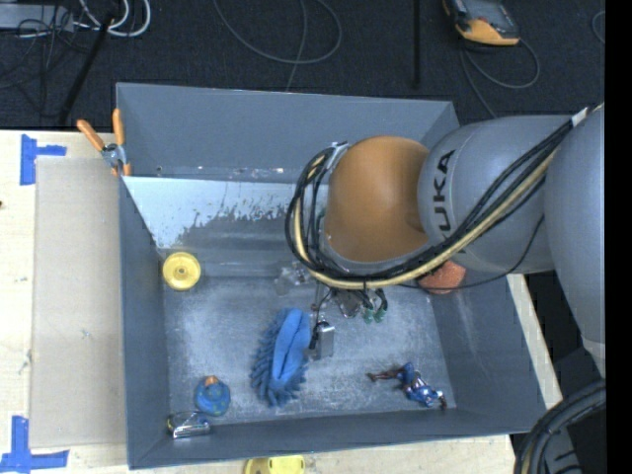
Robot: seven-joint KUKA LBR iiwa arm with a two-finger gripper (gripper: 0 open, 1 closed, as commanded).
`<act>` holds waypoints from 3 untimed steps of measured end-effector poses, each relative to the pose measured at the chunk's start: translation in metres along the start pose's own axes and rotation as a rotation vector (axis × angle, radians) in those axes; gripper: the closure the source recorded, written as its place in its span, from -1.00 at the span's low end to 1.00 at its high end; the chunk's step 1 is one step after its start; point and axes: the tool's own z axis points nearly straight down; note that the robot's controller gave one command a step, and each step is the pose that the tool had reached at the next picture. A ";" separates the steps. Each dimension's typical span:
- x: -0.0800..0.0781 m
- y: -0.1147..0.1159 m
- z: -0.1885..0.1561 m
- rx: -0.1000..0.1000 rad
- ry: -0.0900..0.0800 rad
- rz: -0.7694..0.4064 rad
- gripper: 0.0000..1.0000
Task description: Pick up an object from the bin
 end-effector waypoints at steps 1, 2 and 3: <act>0.007 0.019 0.045 -0.001 -0.006 -0.161 1.00; 0.007 0.019 0.045 -0.001 -0.006 -0.160 1.00; 0.002 0.018 -0.059 0.000 -0.007 -0.156 1.00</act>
Offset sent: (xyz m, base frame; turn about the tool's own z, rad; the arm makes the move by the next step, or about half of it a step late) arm 0.0000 0.0000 0.0000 0.0000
